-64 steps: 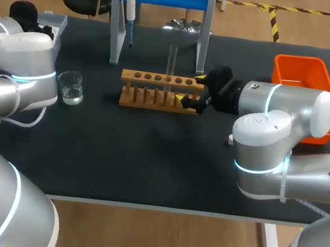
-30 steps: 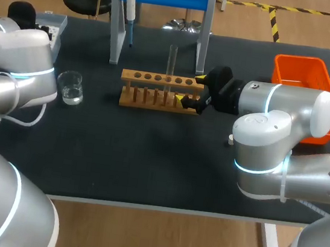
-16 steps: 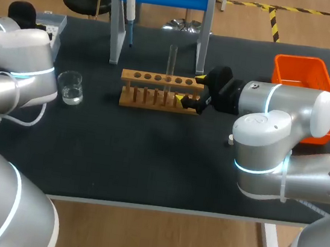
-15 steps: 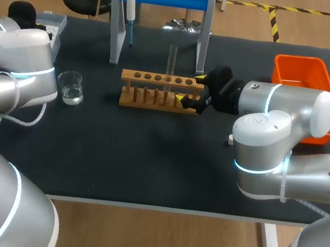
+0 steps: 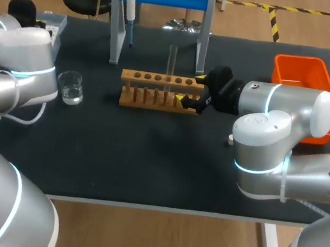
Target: Invert the test tube, pick up the pipette, mount the tip to pipette, aspirate from beaker and dispense into the tube, eject the tip, return the pipette, and cap with the stopper.
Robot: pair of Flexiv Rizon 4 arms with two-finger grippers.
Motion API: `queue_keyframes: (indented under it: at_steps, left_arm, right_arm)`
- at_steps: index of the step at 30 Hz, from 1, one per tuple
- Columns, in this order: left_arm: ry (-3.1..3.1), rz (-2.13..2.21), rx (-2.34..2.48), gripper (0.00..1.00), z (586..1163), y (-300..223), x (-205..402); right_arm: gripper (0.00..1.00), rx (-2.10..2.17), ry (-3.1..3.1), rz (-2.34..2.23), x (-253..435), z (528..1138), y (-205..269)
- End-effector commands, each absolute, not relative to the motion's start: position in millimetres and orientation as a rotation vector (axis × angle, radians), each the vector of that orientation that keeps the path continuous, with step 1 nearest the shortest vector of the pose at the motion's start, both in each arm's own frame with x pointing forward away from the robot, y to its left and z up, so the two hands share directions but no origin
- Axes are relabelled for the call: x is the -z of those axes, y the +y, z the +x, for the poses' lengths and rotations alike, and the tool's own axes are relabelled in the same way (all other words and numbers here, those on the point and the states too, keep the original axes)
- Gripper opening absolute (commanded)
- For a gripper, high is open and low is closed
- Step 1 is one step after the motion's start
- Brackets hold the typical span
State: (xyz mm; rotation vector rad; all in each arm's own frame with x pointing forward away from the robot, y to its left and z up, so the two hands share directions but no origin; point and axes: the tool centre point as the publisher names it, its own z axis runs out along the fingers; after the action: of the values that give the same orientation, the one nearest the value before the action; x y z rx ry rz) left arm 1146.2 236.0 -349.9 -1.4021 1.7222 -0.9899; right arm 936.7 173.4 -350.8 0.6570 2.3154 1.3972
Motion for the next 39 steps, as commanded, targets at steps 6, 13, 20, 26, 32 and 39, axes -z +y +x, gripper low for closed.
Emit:
queue_keyframes:
  at_steps: [6,13,20,26,32,39]
  left_arm:
    - [1.712,-1.376,0.975,0.0,1144,235,332]
    - [1.708,-1.356,0.958,0.0,1145,232,323]
    - [1.69,-1.336,0.941,0.0,1143,232,312]
    - [1.674,-1.306,0.934,0.0,1140,229,297]
    - [1.772,-1.199,0.959,0.0,1126,221,274]
    - [1.995,-1.03,1.042,0.0,1091,208,240]
  right_arm:
    - [1.0,-1.394,2.316,0.659,351,936,174]
    - [1.0,-1.394,2.316,0.659,351,936,174]
    - [1.0,-1.394,2.316,0.659,351,936,174]
    - [1.0,-1.394,2.316,0.659,351,936,174]
    - [1.0,-1.394,2.316,0.659,351,936,174]
    - [1.0,-1.394,2.316,0.659,351,936,174]
